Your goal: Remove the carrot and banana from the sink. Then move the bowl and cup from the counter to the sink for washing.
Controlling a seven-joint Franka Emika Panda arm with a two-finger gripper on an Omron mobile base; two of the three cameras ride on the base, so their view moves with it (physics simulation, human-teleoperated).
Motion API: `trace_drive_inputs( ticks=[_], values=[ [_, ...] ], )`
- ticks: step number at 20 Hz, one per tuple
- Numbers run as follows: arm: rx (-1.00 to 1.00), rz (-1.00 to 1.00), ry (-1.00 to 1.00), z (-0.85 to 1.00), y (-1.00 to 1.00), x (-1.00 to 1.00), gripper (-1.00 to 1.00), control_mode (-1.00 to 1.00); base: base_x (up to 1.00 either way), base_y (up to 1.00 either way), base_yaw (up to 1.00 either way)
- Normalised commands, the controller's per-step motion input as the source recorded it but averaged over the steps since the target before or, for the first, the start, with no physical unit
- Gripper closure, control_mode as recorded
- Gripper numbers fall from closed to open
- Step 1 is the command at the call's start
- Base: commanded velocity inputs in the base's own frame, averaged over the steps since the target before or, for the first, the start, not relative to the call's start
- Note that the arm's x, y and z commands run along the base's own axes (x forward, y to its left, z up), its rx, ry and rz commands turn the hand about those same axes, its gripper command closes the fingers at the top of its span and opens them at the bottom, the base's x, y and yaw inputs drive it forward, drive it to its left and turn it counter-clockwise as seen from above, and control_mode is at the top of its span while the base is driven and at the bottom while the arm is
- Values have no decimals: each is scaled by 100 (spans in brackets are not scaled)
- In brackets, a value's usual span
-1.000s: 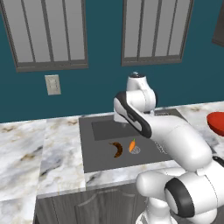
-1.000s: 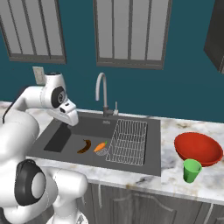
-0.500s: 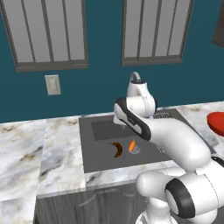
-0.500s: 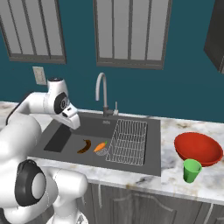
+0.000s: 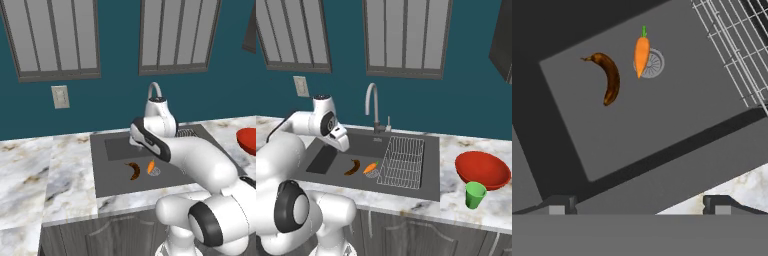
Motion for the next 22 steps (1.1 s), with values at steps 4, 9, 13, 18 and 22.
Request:
trace_drive_inputs(
  ticks=[4,9,13,18,22],
  values=[
    [0,0,0,-21,0,10,-100,-100,0,0,0],
    [0,0,0,-22,0,11,-100,-100,0,0,0],
    [0,0,0,-23,0,11,-100,-100,0,0,0],
    [0,0,0,-23,0,11,-100,-100,0,0,0],
    [0,0,0,-22,0,11,-100,-100,0,0,0]
  ],
)
